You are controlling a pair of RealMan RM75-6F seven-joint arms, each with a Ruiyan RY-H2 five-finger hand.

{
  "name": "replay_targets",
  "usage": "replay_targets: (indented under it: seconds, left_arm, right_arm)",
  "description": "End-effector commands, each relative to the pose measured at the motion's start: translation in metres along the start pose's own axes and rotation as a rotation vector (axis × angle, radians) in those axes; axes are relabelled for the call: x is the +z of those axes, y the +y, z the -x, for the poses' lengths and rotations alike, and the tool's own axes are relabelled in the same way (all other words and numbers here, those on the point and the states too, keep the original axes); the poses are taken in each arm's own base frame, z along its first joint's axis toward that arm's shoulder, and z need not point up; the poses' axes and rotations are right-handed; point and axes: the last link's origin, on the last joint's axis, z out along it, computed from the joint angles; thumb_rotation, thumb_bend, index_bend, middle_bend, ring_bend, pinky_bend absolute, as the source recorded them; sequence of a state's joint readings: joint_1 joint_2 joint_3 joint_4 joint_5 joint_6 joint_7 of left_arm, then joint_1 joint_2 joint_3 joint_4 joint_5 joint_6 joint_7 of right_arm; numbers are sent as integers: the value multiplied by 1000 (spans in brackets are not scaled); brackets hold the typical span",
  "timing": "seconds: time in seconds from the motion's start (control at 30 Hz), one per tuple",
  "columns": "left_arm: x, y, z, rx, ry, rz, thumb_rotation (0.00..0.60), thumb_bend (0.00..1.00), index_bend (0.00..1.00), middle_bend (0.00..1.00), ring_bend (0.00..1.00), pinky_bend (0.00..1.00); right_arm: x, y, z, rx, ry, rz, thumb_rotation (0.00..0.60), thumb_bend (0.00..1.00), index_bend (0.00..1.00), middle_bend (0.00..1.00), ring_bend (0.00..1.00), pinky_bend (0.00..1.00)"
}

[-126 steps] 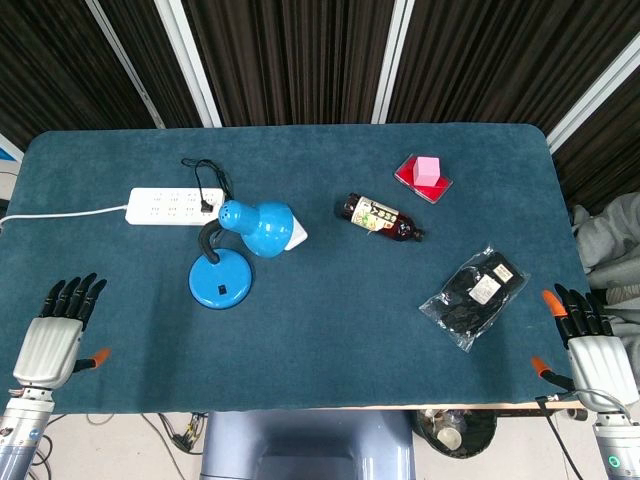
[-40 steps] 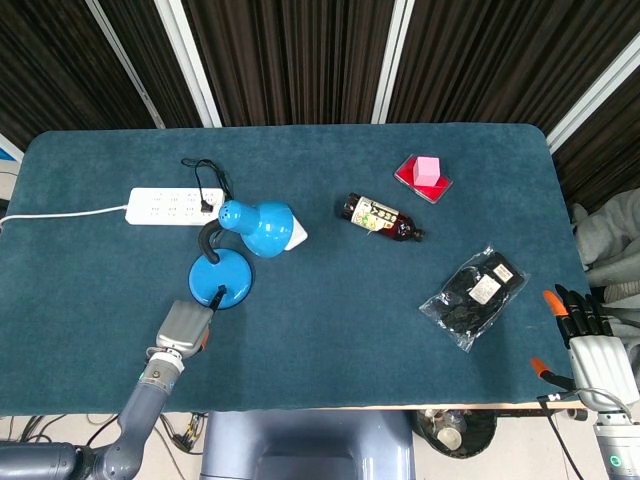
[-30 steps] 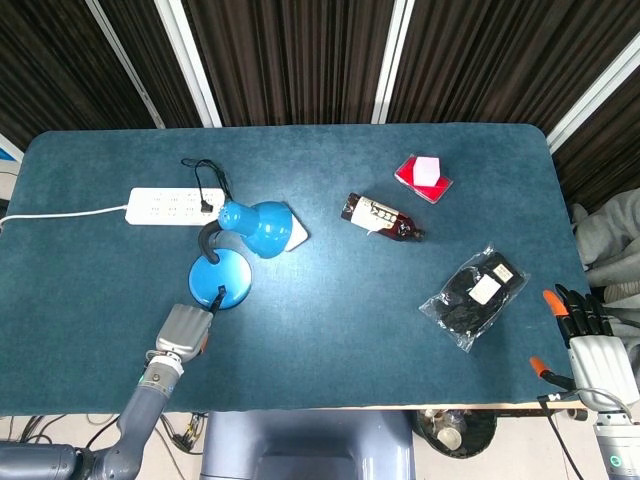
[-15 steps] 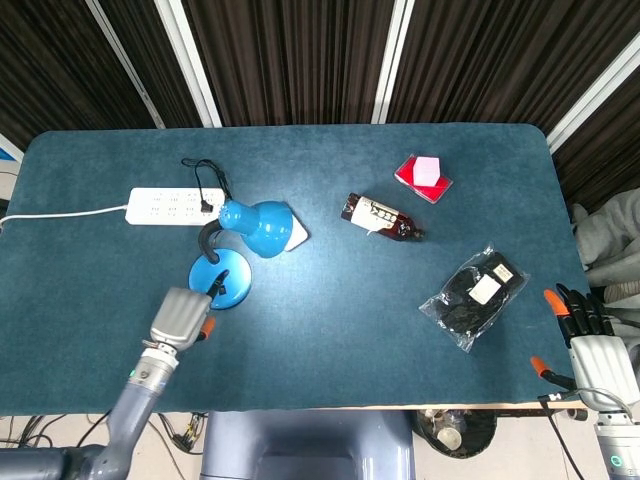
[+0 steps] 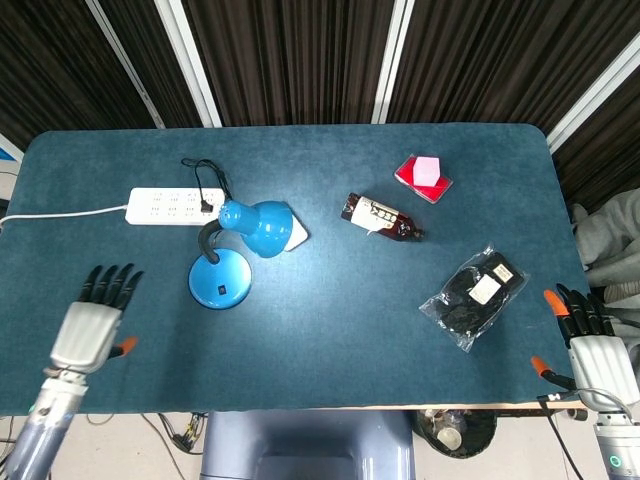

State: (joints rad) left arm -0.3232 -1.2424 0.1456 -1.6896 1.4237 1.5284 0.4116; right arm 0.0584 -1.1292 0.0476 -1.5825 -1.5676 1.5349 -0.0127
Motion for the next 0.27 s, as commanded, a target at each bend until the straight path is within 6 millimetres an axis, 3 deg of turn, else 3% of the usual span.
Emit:
replay_targets:
  seconds: [0.03,0.27]
  left_arm:
    - [-28,-23,-1,-14,8,-28,600,97,0,0,0,0]
    - [-28,-25,2,-33,-20,-34,600,97,0,0,0,0]
  right_arm:
    - [0,0,0,-3,-1,2,600,250,0,0,0,0]
    - [0,0,1,-9,-1,2,600,249,0,0,0,0]
